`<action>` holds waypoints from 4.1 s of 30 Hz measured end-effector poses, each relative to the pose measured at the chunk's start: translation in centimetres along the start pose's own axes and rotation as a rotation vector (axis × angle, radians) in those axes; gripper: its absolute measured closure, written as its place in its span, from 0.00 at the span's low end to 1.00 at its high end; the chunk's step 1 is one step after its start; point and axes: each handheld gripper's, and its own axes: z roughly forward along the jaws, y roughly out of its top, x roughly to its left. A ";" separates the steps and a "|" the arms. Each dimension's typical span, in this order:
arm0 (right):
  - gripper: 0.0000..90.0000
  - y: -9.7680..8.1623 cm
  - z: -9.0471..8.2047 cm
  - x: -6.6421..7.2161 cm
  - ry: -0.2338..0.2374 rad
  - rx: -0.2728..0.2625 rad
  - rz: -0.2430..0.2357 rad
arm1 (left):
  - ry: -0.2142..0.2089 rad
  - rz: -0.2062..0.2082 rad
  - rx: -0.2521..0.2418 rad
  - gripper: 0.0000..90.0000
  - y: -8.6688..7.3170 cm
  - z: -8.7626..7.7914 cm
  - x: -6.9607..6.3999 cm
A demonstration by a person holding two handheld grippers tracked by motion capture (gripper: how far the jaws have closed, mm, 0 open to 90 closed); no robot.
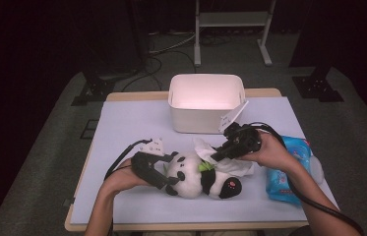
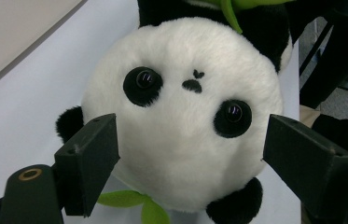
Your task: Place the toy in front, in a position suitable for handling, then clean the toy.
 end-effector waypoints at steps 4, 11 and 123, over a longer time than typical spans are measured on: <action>0.80 -0.3 0.1 -0.1 -0.002 -0.017 0.008 | -0.004 0.000 0.006 0.19 0.0 0.2 0.0; 0.71 -0.9 -0.9 -0.1 -0.009 -0.052 0.001 | -0.005 -0.002 0.010 0.19 0.0 0.4 0.0; 0.95 -2.1 2.0 0.0 0.008 -0.007 -0.054 | -0.012 0.003 0.020 0.18 -0.3 1.0 0.2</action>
